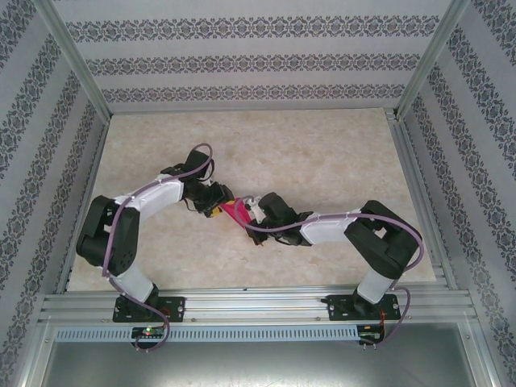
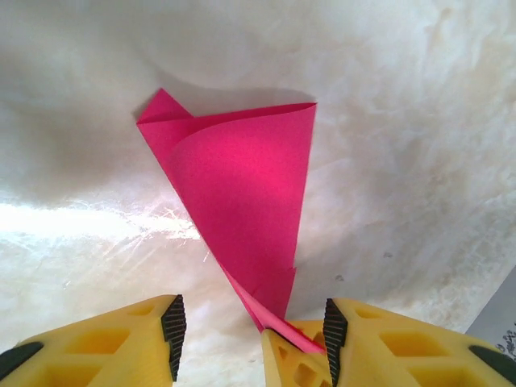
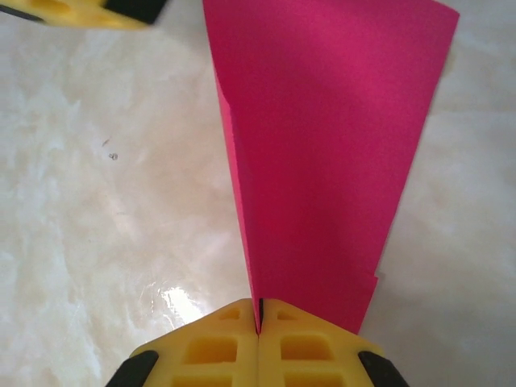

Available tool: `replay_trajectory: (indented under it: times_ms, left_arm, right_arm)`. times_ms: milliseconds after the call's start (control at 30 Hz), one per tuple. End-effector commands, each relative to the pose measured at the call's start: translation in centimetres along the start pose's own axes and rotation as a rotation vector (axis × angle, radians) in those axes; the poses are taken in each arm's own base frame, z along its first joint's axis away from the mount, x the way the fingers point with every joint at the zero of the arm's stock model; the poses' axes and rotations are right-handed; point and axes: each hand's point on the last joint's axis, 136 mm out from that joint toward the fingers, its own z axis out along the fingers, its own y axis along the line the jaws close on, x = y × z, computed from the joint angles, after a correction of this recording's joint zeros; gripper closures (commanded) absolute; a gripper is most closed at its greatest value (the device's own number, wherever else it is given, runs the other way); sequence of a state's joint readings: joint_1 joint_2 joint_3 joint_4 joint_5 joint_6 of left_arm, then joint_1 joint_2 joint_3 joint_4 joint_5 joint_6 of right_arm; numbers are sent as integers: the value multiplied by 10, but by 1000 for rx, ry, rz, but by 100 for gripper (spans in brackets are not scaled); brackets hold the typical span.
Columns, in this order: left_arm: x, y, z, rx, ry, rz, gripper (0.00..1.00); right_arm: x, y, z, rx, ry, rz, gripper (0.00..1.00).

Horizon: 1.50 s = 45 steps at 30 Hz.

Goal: Fold a paper plane with a square sheet of paper (pick it up from the middle)

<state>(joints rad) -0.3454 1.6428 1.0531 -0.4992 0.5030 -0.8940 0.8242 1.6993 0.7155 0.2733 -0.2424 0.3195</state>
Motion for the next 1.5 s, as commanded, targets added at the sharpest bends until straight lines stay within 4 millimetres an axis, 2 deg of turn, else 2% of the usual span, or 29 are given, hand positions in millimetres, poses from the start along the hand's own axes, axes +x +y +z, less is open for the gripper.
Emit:
replay_trajectory:
  times_ms: [0, 167, 433, 633, 867, 933, 1033, 1133, 1233, 1300, 1467]
  left_arm:
    - [-5, 8, -18, -45, -68, 3, 48]
    - [-4, 3, -23, -8, -88, 27, 49]
    - [3, -10, -11, 128, -56, 47, 52]
    - [6, -12, -11, 165, -64, 71, 53]
    - [6, -11, -8, 175, -61, 85, 53]
    - [5, -9, -7, 153, -61, 83, 50]
    - [0, -9, -5, 121, -53, 68, 33]
    - [-7, -11, 1, 94, -34, 36, 25]
    - [-11, -15, 10, 90, -4, 8, 25]
    - [-12, -8, 16, 47, 18, -26, 26]
    - [-6, 9, 29, -44, 94, -64, 39]
  right_arm:
    - [-3, 12, 0, -128, -6, 118, 100]
    - [-5, 13, 2, -200, 14, 209, 100]
    - [-4, 2, 10, -286, 89, 406, 100]
    - [-4, -1, 12, -326, 104, 493, 100]
    - [-16, -4, 4, -393, 27, 552, 100]
    - [-17, -2, 4, -407, 25, 550, 100]
    - [-13, -5, 6, -389, 24, 532, 100]
    - [-13, -2, 3, -370, 2, 475, 99]
    - [-9, 2, 1, -310, 11, 378, 99]
    - [-8, 4, 0, -272, 6, 310, 98]
    - [-7, 4, 0, -202, -10, 206, 98]
